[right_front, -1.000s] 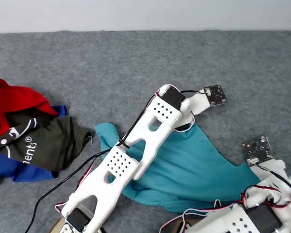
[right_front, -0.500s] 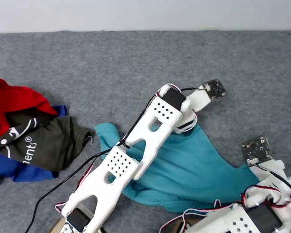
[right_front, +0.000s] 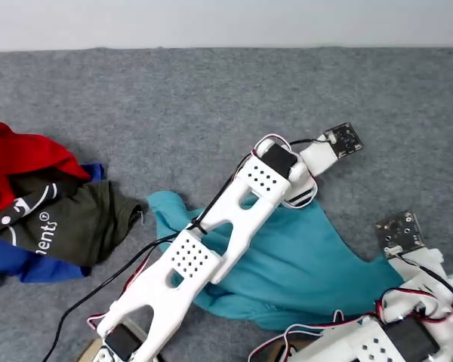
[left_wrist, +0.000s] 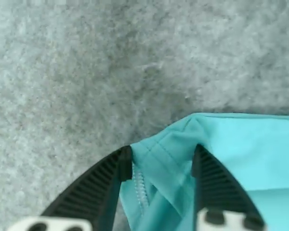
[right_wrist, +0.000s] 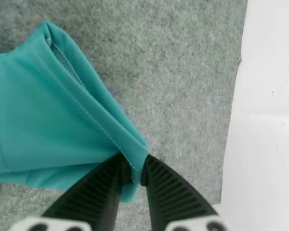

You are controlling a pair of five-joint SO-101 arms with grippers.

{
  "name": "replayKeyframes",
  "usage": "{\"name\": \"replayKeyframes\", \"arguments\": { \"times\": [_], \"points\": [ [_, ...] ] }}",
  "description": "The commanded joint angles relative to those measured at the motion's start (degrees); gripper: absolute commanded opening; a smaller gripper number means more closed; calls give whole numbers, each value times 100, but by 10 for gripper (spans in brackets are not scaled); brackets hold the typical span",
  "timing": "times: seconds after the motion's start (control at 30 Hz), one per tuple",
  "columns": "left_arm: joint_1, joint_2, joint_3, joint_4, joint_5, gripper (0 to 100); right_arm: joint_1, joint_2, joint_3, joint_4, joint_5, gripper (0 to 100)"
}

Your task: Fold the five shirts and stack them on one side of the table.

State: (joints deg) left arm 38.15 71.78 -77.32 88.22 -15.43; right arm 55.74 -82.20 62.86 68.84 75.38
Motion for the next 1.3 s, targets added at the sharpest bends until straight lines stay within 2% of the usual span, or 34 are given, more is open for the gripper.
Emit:
{"name": "replayKeyframes", "arguments": {
  "times": [0.0, 0.17, 0.27, 0.43, 0.6, 0.73, 0.93, 1.27],
  "points": [
    [105, -97, -13, 44, -396, 114, -48, -75, -70, -84, 53, 9],
    [132, -88, -31, 457, -738, 10, -48, -75, -70, -84, 53, 9],
    [105, -158, -92, 633, -738, 13, -48, -75, -79, -84, 44, 9],
    [-35, -475, -1103, 1134, -730, 13, -48, -84, -149, -127, 35, 9],
    [-510, -1020, -1886, 1231, -440, 13, -119, -84, -580, -180, -79, 9],
    [-1073, -1776, -1842, 1231, -114, 13, -444, -66, -1011, -655, -642, 9],
    [-1811, -3051, -1815, 1231, -132, 13, -1130, -13, -1530, -1429, -914, 9],
    [-2541, -4747, -1815, 1231, -1275, 13, -2149, 180, -2066, -3134, -993, 9]
  ]
}}
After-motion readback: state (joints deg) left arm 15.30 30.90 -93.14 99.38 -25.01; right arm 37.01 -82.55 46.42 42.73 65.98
